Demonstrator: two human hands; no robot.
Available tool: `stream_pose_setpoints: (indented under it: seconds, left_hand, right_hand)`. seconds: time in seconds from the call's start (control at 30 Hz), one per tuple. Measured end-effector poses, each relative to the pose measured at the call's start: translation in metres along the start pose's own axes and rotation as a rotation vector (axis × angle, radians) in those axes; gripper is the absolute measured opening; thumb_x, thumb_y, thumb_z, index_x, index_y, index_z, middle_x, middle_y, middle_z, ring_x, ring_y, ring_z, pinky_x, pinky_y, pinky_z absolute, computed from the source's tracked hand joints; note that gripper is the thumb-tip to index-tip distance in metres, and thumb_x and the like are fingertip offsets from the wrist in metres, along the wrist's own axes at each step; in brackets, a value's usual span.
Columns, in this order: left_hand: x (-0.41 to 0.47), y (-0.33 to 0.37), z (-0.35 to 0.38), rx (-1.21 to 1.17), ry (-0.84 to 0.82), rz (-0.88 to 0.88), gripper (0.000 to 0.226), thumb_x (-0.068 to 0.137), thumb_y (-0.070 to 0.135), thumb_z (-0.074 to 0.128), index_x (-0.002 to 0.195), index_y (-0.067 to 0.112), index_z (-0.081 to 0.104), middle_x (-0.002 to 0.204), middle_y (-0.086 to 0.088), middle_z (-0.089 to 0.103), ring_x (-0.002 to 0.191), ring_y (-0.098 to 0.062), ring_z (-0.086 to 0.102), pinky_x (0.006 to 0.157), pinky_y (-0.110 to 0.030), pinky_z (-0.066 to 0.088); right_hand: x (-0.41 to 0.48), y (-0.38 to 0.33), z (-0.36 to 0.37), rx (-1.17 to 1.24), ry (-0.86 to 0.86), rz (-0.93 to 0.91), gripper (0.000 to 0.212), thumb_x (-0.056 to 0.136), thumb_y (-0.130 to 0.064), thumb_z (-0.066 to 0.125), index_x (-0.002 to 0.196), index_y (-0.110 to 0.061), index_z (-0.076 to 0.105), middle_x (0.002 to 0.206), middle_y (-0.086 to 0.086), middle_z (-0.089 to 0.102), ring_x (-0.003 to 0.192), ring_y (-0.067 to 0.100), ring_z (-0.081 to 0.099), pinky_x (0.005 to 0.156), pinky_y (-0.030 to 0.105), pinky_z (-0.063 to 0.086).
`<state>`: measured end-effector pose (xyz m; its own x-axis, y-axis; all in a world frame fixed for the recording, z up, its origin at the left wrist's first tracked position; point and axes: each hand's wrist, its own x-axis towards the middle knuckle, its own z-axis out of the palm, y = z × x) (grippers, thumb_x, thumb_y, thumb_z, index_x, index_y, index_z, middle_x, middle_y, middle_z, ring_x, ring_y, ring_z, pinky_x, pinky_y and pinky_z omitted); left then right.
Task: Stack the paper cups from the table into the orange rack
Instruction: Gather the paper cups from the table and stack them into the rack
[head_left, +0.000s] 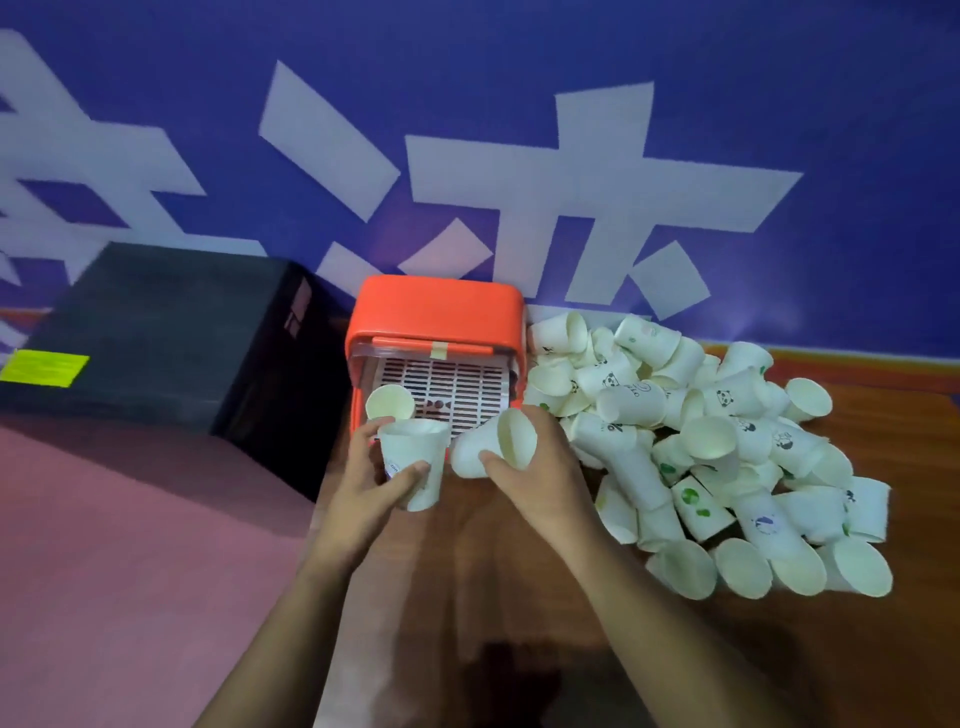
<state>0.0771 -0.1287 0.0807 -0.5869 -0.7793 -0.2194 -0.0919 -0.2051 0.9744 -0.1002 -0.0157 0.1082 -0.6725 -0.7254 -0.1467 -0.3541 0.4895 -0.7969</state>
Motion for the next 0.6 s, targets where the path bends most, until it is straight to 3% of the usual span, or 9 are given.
stream_pose_setpoints:
  seconds: [0.07, 0.17, 0.3, 0.4, 0.43, 0.53, 0.6]
  left_hand:
    - [0.015, 0.000, -0.023, 0.030, 0.098, 0.015, 0.071, 0.069, 0.042, 0.080, 0.129, 0.035, 0.043, 0.122, 0.007, 0.063, 0.115, -0.011, 0.063, 0.080, -0.028, 0.057]
    - [0.044, 0.000, -0.046, 0.094, 0.150, 0.073, 0.075, 0.076, 0.028, 0.079, 0.140, 0.029, 0.039, 0.128, 0.010, 0.059, 0.117, -0.006, 0.060, 0.094, -0.026, 0.051]
    - [0.083, -0.005, -0.056, 0.136, 0.112, 0.142, 0.063, 0.080, 0.017, 0.078, 0.134, 0.022, 0.046, 0.126, 0.008, 0.059, 0.118, -0.009, 0.058, 0.099, -0.029, 0.049]
    - [0.102, -0.020, -0.052, 0.264, 0.093, 0.176, 0.063, 0.082, 0.008, 0.079, 0.135, 0.018, 0.046, 0.127, 0.009, 0.056, 0.116, 0.000, 0.056, 0.096, -0.017, 0.046]
    - [0.108, -0.028, -0.052, 0.323, 0.098, 0.181, 0.063, 0.083, 0.008, 0.078, 0.136, 0.019, 0.047, 0.129, 0.008, 0.055, 0.118, -0.001, 0.055, 0.098, -0.019, 0.047]
    - [0.122, -0.053, -0.064, 0.449, 0.104, 0.171, 0.068, 0.080, 0.008, 0.074, 0.138, 0.030, 0.048, 0.134, 0.007, 0.055, 0.125, -0.013, 0.054, 0.103, -0.043, 0.050]
    - [0.127, -0.057, -0.069, 0.436, 0.086, 0.156, 0.067, 0.080, 0.004, 0.072, 0.136, 0.034, 0.051, 0.131, 0.009, 0.058, 0.124, -0.014, 0.056, 0.101, -0.044, 0.052]
  right_hand:
    - [0.009, -0.005, 0.010, -0.016, 0.031, -0.028, 0.065, 0.077, -0.035, 0.077, 0.134, -0.022, 0.048, 0.131, -0.005, 0.050, 0.119, 0.005, 0.045, 0.092, 0.009, 0.026]
    - [0.021, -0.011, 0.022, -0.021, 0.029, -0.026, 0.062, 0.078, -0.034, 0.077, 0.132, -0.025, 0.048, 0.130, -0.007, 0.048, 0.110, -0.001, 0.040, 0.090, 0.008, 0.025]
    - [0.041, -0.013, 0.036, -0.023, 0.039, -0.008, 0.067, 0.079, -0.035, 0.076, 0.136, -0.026, 0.044, 0.140, -0.010, 0.044, 0.130, 0.008, 0.040, 0.100, 0.018, 0.029]
    - [0.053, -0.015, 0.044, -0.032, 0.038, 0.016, 0.073, 0.079, -0.033, 0.077, 0.141, -0.022, 0.040, 0.144, -0.007, 0.041, 0.134, 0.009, 0.037, 0.101, 0.017, 0.026]
    - [0.057, -0.015, 0.046, -0.041, 0.038, 0.017, 0.072, 0.079, -0.033, 0.077, 0.140, -0.022, 0.040, 0.143, -0.006, 0.043, 0.132, 0.009, 0.039, 0.099, 0.017, 0.026]
    - [0.065, -0.013, 0.053, -0.054, 0.034, 0.029, 0.069, 0.079, -0.034, 0.077, 0.137, -0.023, 0.041, 0.138, -0.005, 0.044, 0.127, 0.009, 0.041, 0.097, 0.018, 0.028]
    - [0.070, -0.013, 0.059, -0.057, 0.044, 0.035, 0.068, 0.079, -0.034, 0.078, 0.136, -0.024, 0.042, 0.136, -0.006, 0.045, 0.125, 0.009, 0.042, 0.096, 0.019, 0.029]
